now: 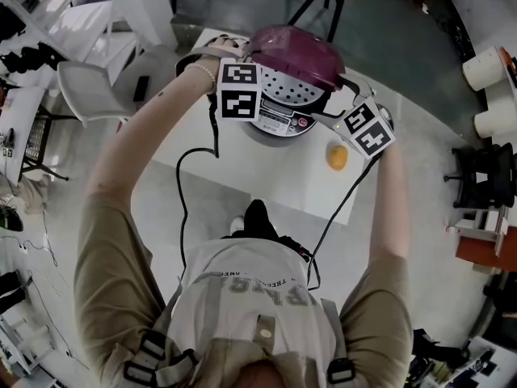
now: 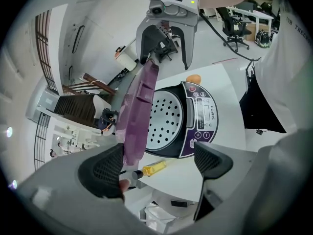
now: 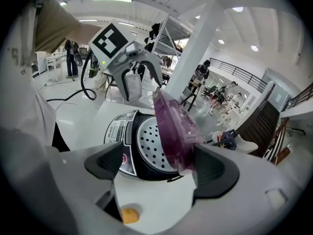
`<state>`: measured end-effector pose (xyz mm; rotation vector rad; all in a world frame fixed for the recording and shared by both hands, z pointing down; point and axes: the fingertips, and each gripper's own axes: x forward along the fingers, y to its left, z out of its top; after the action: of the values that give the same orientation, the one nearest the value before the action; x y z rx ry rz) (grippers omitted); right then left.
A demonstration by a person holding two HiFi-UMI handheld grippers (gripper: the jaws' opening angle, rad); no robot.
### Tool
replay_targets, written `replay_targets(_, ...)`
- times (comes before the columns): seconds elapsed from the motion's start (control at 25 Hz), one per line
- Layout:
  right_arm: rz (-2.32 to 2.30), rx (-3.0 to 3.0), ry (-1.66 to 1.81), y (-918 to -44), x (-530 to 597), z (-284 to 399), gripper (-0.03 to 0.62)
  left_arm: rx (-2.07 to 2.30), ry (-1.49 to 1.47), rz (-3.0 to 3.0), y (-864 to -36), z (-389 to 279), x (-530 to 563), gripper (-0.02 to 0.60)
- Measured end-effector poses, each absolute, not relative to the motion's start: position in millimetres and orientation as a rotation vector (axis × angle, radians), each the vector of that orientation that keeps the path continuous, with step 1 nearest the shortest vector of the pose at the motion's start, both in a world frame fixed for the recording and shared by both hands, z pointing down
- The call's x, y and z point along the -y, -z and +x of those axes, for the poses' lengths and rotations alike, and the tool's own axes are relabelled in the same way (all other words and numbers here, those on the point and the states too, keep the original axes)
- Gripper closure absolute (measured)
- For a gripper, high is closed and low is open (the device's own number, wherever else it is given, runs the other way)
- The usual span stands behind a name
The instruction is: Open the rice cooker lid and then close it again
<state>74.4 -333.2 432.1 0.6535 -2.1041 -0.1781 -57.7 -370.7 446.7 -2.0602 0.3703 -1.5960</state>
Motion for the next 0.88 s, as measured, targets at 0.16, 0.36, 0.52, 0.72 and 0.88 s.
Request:
replay_targets(0.16,0.629,2.095,0.166,-440,327,74,0.149,-0.354,1.608,-2.053,-455,-60,364,0.114)
replay_targets(0.36,0.602,2.08,0.154,-448,321,73,0.149,-0.334,1.626,-2.055,-464,-62,358,0.114)
replay_targets(0.52,0.586,2.075,0.142,-456,318,71,0.149,-0.32,1.637,-2.062,-472,-64,354,0.114)
replay_targets(0.72,0.562,2.062,0.135,-465,312,72,0.15,-0.308,1.648,-2.063,-481,-64,348,0.114)
replay_targets(0.88,0.548,2.061,0.121,-471,308,72,0.15,-0.299,1.661,-2.064,-488,-65,344,0.114)
